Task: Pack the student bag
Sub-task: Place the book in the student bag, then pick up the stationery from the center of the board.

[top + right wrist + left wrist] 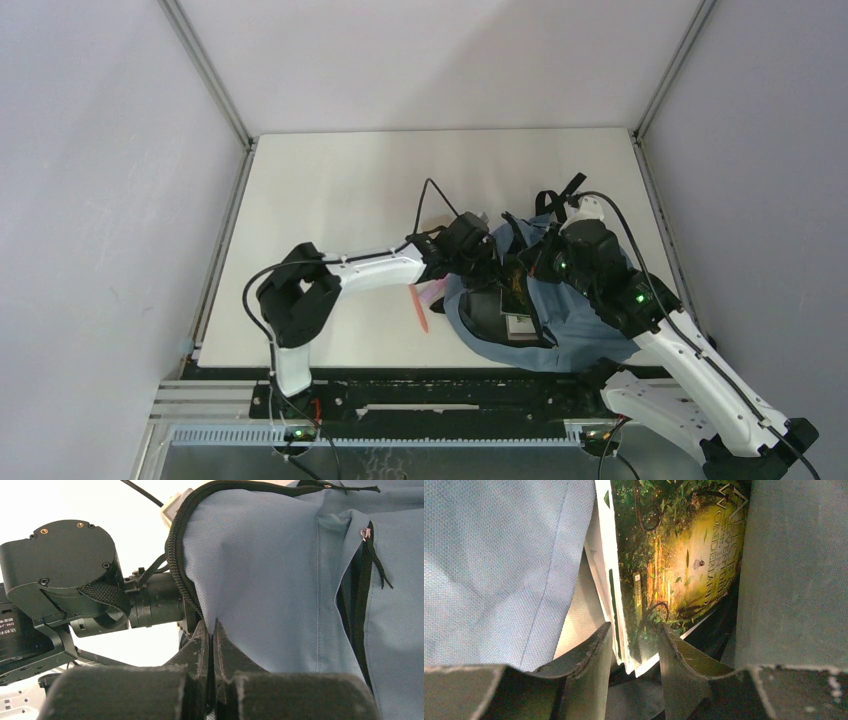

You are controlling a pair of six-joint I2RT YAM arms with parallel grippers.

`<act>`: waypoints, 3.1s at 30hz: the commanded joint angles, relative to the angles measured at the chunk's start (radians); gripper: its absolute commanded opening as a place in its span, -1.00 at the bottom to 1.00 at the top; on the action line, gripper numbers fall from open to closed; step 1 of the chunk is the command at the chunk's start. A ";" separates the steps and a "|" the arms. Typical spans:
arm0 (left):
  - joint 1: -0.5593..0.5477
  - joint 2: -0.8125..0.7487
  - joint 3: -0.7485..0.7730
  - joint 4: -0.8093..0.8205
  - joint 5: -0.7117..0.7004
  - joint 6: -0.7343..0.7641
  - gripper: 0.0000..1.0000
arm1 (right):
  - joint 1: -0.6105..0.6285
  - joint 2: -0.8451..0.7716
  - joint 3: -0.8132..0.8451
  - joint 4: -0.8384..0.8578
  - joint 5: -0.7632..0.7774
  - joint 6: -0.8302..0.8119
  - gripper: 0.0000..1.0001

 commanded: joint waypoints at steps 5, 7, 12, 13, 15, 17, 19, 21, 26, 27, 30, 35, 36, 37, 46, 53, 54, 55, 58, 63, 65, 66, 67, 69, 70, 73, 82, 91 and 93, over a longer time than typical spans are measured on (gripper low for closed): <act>-0.004 0.036 0.056 0.045 0.057 0.020 -0.19 | -0.006 -0.015 0.007 0.055 -0.011 -0.004 -1.00; -0.007 0.057 0.076 0.043 0.072 0.025 -0.20 | -0.006 -0.017 0.007 0.055 -0.011 -0.003 -1.00; -0.023 0.087 0.118 0.043 0.090 0.032 -0.22 | -0.007 -0.017 0.007 0.053 -0.011 -0.002 -1.00; -0.027 0.088 0.124 0.046 0.093 0.033 -0.22 | -0.006 -0.016 0.007 0.052 -0.011 -0.002 -1.00; -0.038 0.088 0.139 0.051 0.096 0.041 -0.23 | -0.006 -0.014 0.007 0.054 -0.011 -0.003 -1.00; -0.049 0.093 0.156 0.046 0.103 0.054 -0.24 | -0.006 -0.010 0.007 0.054 -0.012 -0.003 -1.00; -0.057 0.093 0.167 0.041 0.117 0.065 -0.25 | -0.005 -0.005 0.007 0.053 -0.016 -0.002 -1.00; -0.058 0.083 0.166 0.031 0.119 0.078 -0.23 | -0.006 -0.001 0.007 0.053 -0.017 -0.003 -1.00; -0.052 0.032 0.156 -0.040 0.083 0.142 0.09 | -0.006 0.002 0.007 0.053 -0.015 -0.003 -1.00; -0.050 0.020 0.155 -0.055 0.077 0.154 0.14 | -0.006 0.002 0.007 0.053 -0.015 -0.003 -1.00; -0.042 -0.037 0.137 -0.093 0.062 0.186 0.23 | -0.006 0.001 0.007 0.047 -0.011 -0.004 -1.00; -0.039 -0.177 0.047 -0.112 0.084 0.233 0.25 | -0.007 -0.010 0.007 0.018 0.009 -0.013 -1.00; -0.038 -0.213 0.022 -0.115 0.084 0.244 0.25 | -0.007 -0.013 0.007 0.009 0.015 -0.015 -1.00; -0.032 -0.244 -0.001 -0.115 0.085 0.258 0.25 | -0.007 -0.016 0.007 0.000 0.023 -0.016 -1.00; 0.237 -0.435 -0.241 -0.118 0.078 0.351 0.24 | -0.005 0.036 -0.030 0.030 -0.119 -0.056 -1.00; 0.340 -0.410 -0.252 -0.218 -0.006 0.405 0.26 | 0.165 0.231 -0.074 0.127 -0.159 -0.052 -0.98; 0.342 -0.410 -0.257 -0.218 -0.010 0.398 0.26 | 0.187 0.266 -0.073 0.132 -0.151 -0.052 -0.94; 0.344 -0.406 -0.259 -0.218 -0.014 0.392 0.26 | 0.198 0.302 -0.074 0.135 -0.150 -0.052 -0.89; 0.350 -0.401 -0.256 -0.226 -0.037 0.395 0.25 | 0.217 0.391 -0.073 0.151 -0.173 -0.074 -0.55; 0.378 -0.399 -0.214 -0.303 -0.098 0.436 0.24 | 0.229 0.476 -0.073 0.130 -0.234 -0.119 -0.03; 0.386 -0.404 -0.209 -0.307 -0.093 0.431 0.22 | 0.233 0.499 -0.073 0.115 -0.234 -0.139 0.09; 0.387 -0.404 -0.206 -0.307 -0.089 0.427 0.22 | 0.233 0.511 -0.073 0.107 -0.234 -0.147 0.14; 0.387 -0.403 -0.205 -0.305 -0.087 0.425 0.22 | 0.233 0.519 -0.072 0.097 -0.232 -0.157 0.19; 0.387 -0.402 -0.202 -0.302 -0.079 0.422 0.22 | 0.233 0.531 -0.064 0.078 -0.235 -0.169 0.25; 0.387 -0.402 -0.202 -0.301 -0.077 0.422 0.22 | 0.233 0.530 -0.057 0.069 -0.244 -0.177 0.26; 0.387 -0.408 -0.198 -0.287 -0.025 0.411 0.22 | 0.235 0.493 -0.017 0.032 -0.265 -0.203 0.33; 0.361 -0.389 -0.168 -0.293 -0.059 0.418 0.22 | 0.205 0.264 0.131 -0.082 -0.151 -0.212 0.52; 0.246 -0.340 -0.089 -0.396 -0.254 0.447 0.31 | 0.040 0.099 0.076 -0.076 -0.036 -0.127 0.54; 0.218 -0.326 -0.070 -0.414 -0.302 0.462 0.33 | -0.008 0.077 0.059 -0.074 -0.052 -0.116 0.54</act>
